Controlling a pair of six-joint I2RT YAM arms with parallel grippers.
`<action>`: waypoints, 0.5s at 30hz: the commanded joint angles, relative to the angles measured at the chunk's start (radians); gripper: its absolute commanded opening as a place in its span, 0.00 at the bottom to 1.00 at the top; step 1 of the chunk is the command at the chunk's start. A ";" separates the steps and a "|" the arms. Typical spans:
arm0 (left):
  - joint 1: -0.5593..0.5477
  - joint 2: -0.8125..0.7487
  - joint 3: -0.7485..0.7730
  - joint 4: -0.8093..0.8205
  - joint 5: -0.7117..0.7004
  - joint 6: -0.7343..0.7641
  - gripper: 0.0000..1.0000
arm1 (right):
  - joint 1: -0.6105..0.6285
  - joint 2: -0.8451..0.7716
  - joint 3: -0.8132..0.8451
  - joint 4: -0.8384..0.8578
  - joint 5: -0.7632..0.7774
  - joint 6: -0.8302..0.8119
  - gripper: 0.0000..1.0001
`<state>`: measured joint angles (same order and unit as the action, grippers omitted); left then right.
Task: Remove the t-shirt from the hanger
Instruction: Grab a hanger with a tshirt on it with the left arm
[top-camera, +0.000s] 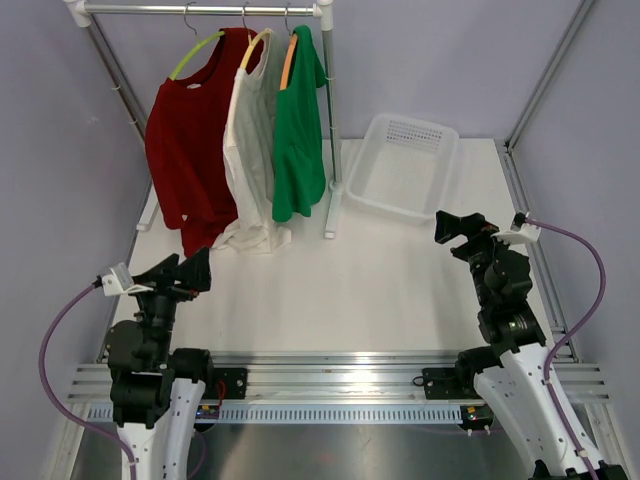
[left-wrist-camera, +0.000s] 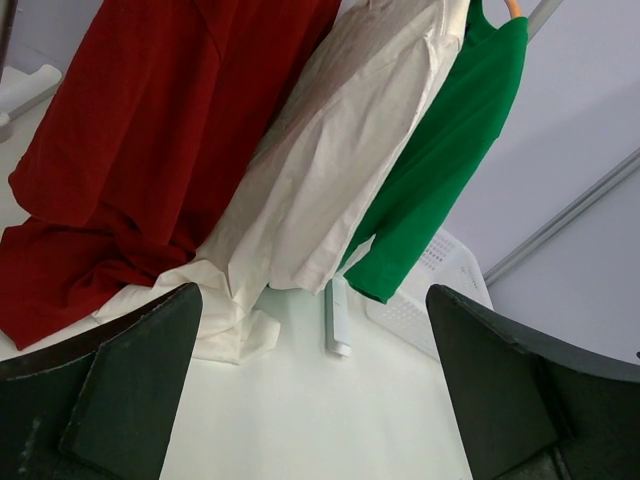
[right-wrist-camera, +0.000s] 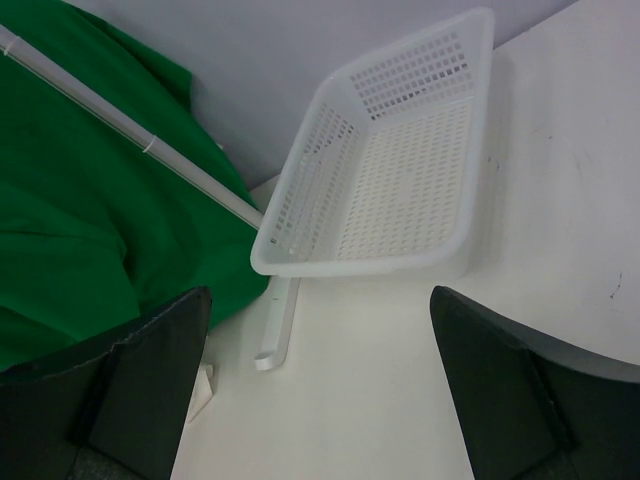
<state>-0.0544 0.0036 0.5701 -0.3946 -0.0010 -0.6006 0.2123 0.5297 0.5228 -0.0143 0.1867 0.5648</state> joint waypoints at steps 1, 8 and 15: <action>-0.005 -0.099 0.023 0.039 -0.019 0.025 0.99 | 0.002 -0.017 0.003 0.060 -0.020 -0.025 0.99; -0.005 -0.010 0.103 0.062 -0.053 0.045 0.99 | 0.002 -0.020 0.014 0.059 -0.070 -0.052 1.00; -0.005 0.188 0.218 0.167 -0.031 0.059 0.98 | 0.002 -0.025 0.019 0.062 -0.101 -0.065 0.99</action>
<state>-0.0544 0.0898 0.7341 -0.3267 -0.0296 -0.5690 0.2123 0.5117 0.5228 -0.0029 0.1276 0.5331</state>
